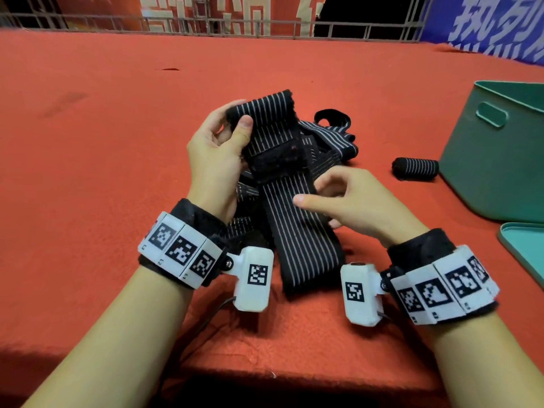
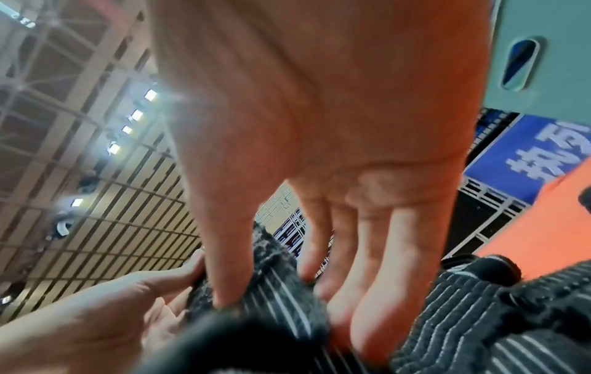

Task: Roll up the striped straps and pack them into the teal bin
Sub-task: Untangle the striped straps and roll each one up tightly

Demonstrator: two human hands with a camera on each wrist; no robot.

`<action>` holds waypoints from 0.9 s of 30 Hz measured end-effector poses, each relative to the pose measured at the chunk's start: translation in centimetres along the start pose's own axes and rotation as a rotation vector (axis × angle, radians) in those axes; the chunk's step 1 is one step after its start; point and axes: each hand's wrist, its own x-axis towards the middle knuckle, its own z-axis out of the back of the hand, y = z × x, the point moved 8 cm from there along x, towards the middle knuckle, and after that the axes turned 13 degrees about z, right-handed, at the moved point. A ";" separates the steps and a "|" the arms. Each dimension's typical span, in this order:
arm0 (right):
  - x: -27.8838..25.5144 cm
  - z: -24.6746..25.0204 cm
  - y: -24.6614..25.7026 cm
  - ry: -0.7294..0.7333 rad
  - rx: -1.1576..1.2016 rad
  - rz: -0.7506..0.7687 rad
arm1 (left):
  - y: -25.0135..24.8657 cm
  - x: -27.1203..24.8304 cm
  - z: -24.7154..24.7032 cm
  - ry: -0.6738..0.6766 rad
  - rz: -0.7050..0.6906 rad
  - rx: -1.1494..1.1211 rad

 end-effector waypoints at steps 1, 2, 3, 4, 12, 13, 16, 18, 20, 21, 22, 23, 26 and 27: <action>0.1 0.9 0.0 -0.103 -0.023 0.015 | 0.1 0.0 -0.1 0.018 0.005 0.018; 0.3 1.5 0.2 -0.181 0.000 0.040 | 0.2 -0.1 -0.3 0.040 0.009 0.038; 0.5 1.7 0.4 -0.231 0.065 0.066 | 0.3 0.0 -0.6 0.066 0.013 0.060; 0.7 1.7 0.7 -0.265 0.165 0.086 | 0.4 -0.1 -1.1 0.102 0.018 0.086; 1.3 2.0 3.1 -0.419 0.343 0.322 | 1.2 -1.2 -3.6 0.298 0.034 0.140; 1.4 1.9 3.0 -0.416 0.367 0.324 | 1.2 -1.2 -3.6 0.300 0.040 0.134; 1.4 1.9 2.4 -0.427 0.437 0.300 | 1.2 -1.3 -3.7 0.305 0.049 0.136; 1.2 2.3 2.2 -0.456 0.421 0.311 | 1.3 -1.3 -3.7 0.292 0.052 0.145; 1.1 2.5 1.9 -0.467 0.449 0.308 | 1.4 -1.5 -3.8 0.262 0.066 0.153; 1.1 2.5 1.8 -0.467 0.477 0.298 | 1.4 -1.7 -3.9 0.246 0.081 0.161; 1.1 2.4 1.7 -0.465 0.509 0.283 | 1.4 -1.8 -4.0 0.237 0.101 0.176; 1.1 2.3 1.7 -0.459 0.543 0.264 | 1.5 -1.9 -4.0 0.239 0.126 0.198; 1.0 2.0 1.3 -0.441 0.659 0.208 | 1.7 -2.1 -4.1 0.285 0.175 0.246; 1.0 2.1 1.2 -0.435 0.692 0.195 | 1.8 -1.9 -4.0 0.289 0.184 0.237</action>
